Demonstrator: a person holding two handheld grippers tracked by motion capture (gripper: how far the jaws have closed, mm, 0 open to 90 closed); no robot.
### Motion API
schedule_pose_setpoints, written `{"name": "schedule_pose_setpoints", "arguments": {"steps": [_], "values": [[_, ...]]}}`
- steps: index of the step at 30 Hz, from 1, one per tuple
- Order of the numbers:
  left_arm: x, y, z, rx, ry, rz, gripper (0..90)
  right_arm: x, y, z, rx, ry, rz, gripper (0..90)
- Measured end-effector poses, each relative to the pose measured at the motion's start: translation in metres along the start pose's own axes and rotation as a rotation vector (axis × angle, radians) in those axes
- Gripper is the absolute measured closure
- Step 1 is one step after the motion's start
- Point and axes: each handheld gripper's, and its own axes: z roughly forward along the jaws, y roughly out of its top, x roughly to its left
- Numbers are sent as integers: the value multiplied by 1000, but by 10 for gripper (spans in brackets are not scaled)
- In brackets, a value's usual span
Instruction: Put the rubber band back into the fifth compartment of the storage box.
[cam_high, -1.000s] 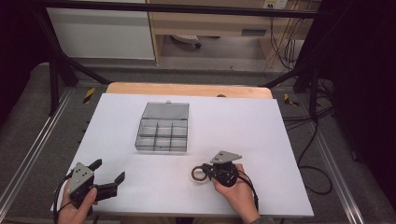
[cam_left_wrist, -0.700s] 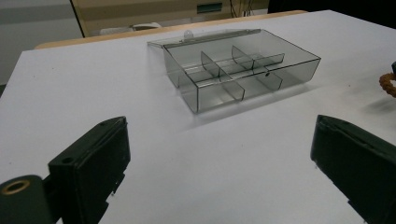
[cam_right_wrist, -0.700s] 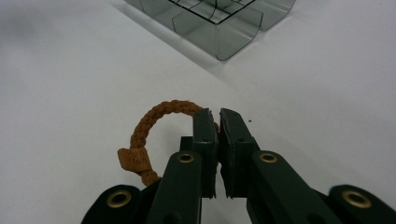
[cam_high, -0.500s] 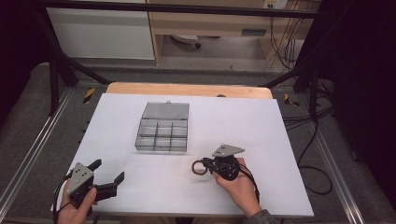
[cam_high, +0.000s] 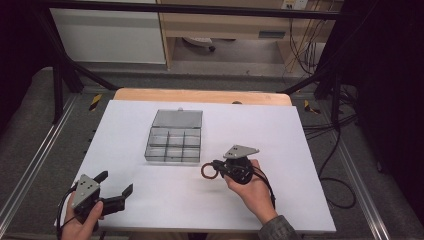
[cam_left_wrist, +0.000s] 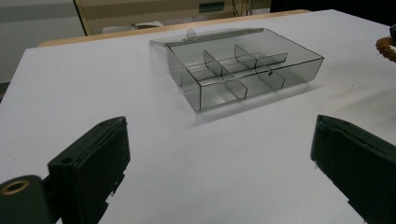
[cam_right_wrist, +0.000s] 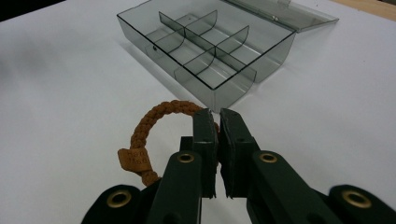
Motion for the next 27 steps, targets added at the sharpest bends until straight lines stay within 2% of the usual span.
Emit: {"name": "schedule_pose_setpoints", "arguments": {"steps": [12, 27], "values": [[1, 0, -1, -1, 2, -6, 44, 1, 28, 10, -16, 12, -35, 855], [0, 1, 0, -9, -3, -6, 42, -4, 52, 24, -49, 17, -5, 856]]}}
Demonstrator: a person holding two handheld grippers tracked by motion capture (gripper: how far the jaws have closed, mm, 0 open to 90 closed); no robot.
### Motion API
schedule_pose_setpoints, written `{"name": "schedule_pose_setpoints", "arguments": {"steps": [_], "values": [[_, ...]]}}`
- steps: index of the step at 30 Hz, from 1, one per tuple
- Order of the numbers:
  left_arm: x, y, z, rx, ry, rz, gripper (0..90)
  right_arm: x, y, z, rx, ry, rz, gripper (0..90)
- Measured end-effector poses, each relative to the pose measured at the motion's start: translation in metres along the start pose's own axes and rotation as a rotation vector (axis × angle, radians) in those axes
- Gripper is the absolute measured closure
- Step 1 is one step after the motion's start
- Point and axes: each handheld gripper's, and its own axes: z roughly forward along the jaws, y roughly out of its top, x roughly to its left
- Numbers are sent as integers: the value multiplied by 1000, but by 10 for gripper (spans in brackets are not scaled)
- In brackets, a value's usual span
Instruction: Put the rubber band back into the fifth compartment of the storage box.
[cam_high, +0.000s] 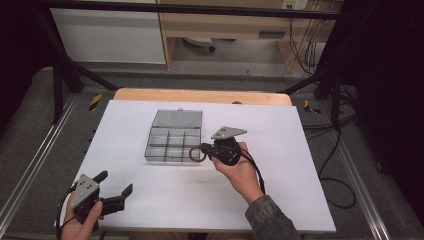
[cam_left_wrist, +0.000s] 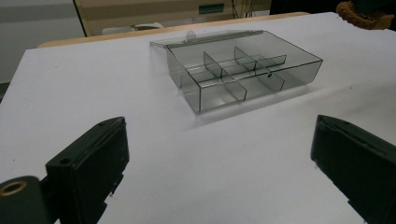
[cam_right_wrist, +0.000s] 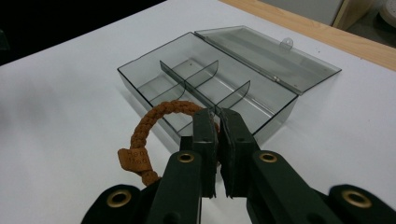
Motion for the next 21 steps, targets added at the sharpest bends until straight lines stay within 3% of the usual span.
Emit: {"name": "schedule_pose_setpoints", "arguments": {"steps": [21], "values": [[1, 0, -1, -1, -3, 0, 42, -1, 37, 31, -40, -16, -3, 856]]}}
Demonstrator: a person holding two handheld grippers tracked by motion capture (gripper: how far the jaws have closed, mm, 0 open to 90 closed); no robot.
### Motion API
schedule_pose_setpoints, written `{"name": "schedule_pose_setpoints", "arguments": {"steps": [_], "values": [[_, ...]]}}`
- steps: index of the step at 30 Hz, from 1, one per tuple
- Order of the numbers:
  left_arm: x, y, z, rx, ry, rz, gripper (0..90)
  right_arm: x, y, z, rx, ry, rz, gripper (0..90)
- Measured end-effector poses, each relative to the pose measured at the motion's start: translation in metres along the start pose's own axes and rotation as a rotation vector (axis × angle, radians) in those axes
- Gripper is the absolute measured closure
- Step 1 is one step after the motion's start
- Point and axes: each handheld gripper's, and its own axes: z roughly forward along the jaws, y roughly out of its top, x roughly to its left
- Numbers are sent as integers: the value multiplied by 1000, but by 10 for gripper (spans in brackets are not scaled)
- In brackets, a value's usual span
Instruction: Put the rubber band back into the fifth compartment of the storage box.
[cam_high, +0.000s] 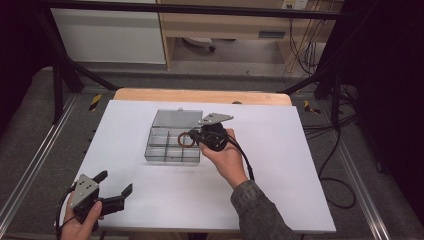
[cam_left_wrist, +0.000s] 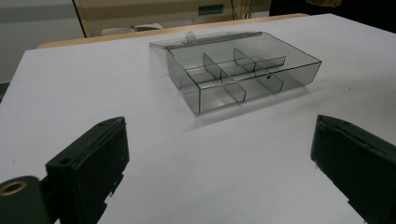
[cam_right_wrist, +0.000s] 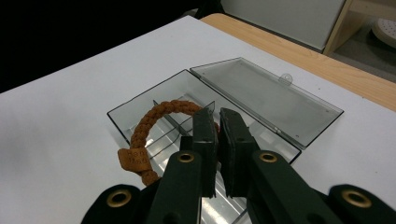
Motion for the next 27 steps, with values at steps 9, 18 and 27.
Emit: {"name": "schedule_pose_setpoints", "arguments": {"steps": [9, 18, 27], "values": [[1, 0, -1, 1, 2, -5, 42, 1, 9, 11, -13, -8, -5, 855], [2, 0, -1, 2, 5, -5, 42, 6, 18, 21, -14, -9, -15, 855], [3, 0, -2, -4, 8, -12, 42, 10, 25, 37, -3, -14, -25, 856]]}}
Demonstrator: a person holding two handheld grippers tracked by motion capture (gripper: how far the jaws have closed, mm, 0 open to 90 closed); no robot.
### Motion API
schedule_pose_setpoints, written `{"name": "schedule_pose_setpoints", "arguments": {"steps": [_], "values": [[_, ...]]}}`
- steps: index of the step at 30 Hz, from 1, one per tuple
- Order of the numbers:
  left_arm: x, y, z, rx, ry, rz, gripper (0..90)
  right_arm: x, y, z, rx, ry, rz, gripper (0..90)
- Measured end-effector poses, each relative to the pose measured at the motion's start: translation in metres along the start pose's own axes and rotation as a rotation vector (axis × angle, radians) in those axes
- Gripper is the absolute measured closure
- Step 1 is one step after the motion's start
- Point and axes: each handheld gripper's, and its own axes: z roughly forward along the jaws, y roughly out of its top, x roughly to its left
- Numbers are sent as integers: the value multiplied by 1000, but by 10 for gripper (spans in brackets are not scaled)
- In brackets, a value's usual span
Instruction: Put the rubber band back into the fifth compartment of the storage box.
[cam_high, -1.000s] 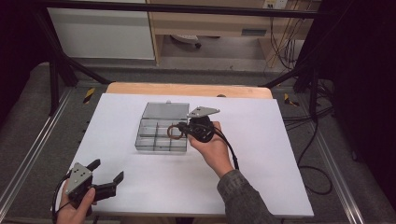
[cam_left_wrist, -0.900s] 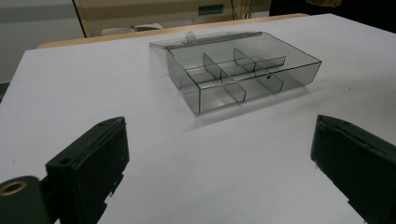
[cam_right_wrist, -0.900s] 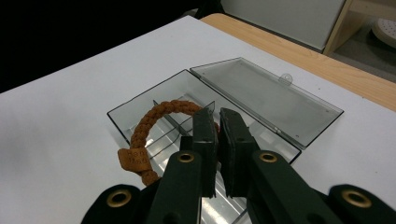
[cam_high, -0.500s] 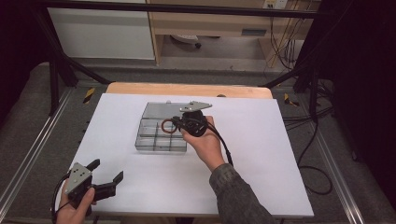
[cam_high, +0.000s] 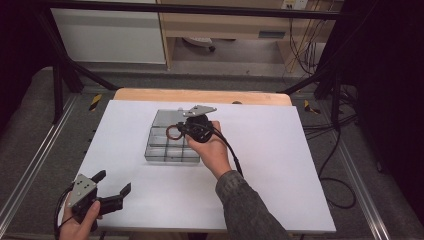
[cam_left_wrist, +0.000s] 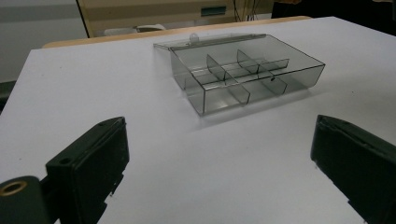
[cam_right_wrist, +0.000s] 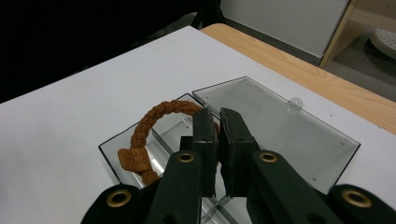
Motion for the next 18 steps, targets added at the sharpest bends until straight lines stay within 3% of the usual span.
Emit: {"name": "schedule_pose_setpoints", "arguments": {"steps": [18], "values": [[0, 0, 0, 3, -2, 9, 42, 8, 3, 28, 43, -1, -27, 855]]}}
